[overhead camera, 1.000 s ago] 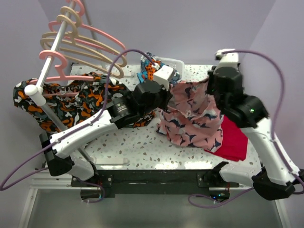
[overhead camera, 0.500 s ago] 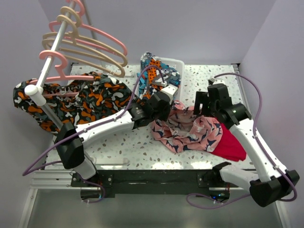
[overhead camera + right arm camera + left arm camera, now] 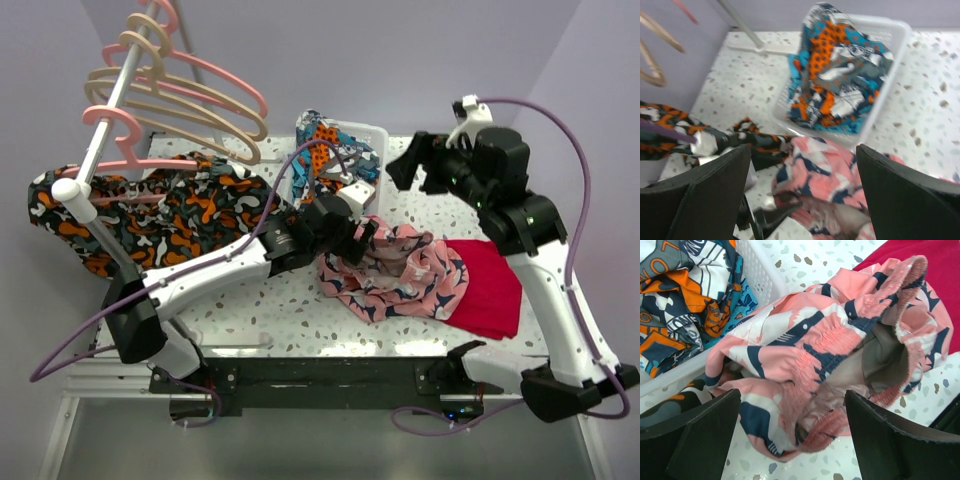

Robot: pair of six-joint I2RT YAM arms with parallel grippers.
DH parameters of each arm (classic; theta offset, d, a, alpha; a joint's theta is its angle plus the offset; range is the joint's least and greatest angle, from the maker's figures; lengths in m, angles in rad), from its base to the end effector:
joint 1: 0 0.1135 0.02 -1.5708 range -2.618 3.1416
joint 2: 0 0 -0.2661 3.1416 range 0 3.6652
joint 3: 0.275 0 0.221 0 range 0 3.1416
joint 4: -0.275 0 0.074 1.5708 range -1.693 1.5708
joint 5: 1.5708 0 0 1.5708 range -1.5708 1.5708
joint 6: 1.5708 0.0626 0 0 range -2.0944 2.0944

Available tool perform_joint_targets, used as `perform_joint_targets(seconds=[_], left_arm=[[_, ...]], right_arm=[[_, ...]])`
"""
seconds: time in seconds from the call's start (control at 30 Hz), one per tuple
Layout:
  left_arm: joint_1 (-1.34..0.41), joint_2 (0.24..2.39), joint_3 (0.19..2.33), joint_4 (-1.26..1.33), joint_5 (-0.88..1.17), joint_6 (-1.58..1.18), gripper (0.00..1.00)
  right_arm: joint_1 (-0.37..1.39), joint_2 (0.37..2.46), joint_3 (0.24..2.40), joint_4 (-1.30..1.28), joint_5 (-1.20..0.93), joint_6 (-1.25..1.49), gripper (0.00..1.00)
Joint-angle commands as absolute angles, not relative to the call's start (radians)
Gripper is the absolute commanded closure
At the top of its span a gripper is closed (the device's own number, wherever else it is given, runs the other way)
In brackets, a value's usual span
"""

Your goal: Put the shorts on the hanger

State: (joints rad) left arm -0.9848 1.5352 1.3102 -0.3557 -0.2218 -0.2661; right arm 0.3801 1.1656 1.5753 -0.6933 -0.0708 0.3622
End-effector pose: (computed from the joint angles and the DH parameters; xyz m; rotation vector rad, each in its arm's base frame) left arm 0.2018 -0.2791 0.3164 0.6417 2.0795 -0.4905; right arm 0.2001 0.0847 0.4596 -0.0672 1.8929 0.5776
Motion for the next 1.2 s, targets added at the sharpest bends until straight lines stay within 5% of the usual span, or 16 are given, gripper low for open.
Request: perform_joint_targets(seconds=[0.0, 0.37, 0.77, 1.17], left_arm=[[-0.991, 1.430, 1.243, -0.322, -0.213, -0.241, 0.09], [-1.022, 1.203, 0.993, -0.238, -0.110, -0.230, 0.07], [-1.032, 1.032, 0.758, -0.244, -0.063, -0.376, 0.27], [-1.035, 0.993, 0.710, -0.267, -0.095, -0.414, 0.30]], right_arm=[[0.380, 1.300, 1.777, -0.559, -0.254, 0.302, 0.15], [0.397, 1.637, 2.109, -0.313, -0.640, 0.336, 0.28], [0.673, 1.851, 2.292, -0.391, -0.500, 0.175, 0.35], [0.745, 1.976, 2.420, -0.416, -0.430, 0.132, 0.37]])
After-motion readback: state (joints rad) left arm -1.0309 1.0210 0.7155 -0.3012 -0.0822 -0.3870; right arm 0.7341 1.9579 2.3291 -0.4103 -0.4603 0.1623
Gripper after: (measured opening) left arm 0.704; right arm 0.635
